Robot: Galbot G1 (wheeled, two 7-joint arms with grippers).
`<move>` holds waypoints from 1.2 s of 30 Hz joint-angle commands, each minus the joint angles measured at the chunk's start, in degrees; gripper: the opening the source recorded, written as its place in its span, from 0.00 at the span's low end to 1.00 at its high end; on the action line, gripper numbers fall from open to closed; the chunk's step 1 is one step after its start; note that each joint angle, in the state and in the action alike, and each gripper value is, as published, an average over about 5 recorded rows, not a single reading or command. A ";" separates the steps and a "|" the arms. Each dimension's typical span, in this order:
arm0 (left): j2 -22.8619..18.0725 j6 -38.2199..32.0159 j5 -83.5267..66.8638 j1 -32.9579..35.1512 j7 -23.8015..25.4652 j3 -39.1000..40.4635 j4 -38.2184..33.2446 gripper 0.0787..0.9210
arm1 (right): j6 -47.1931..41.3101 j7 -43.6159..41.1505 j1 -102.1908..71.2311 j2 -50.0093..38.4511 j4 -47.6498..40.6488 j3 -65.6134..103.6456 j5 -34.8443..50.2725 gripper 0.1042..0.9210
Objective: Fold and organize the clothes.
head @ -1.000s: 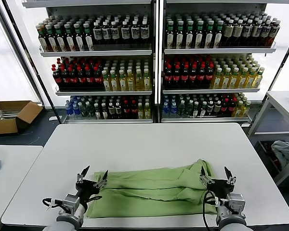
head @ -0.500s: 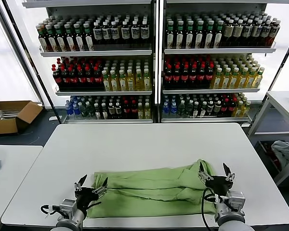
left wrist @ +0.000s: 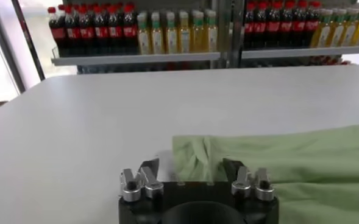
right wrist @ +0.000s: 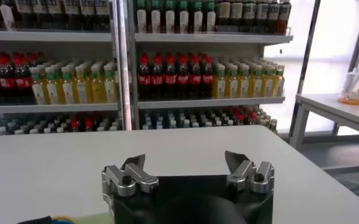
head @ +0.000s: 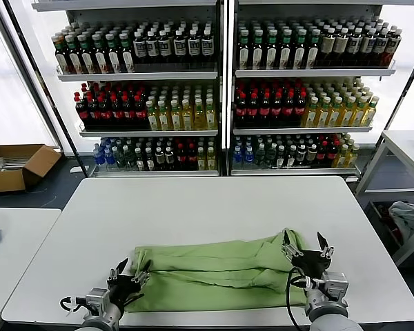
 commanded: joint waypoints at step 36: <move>21.91 -1.62 -6.32 -2.35 2.90 -31.23 6.94 0.03 | -0.37 0.84 3.00 -0.56 -1.68 0.04 2.07 0.88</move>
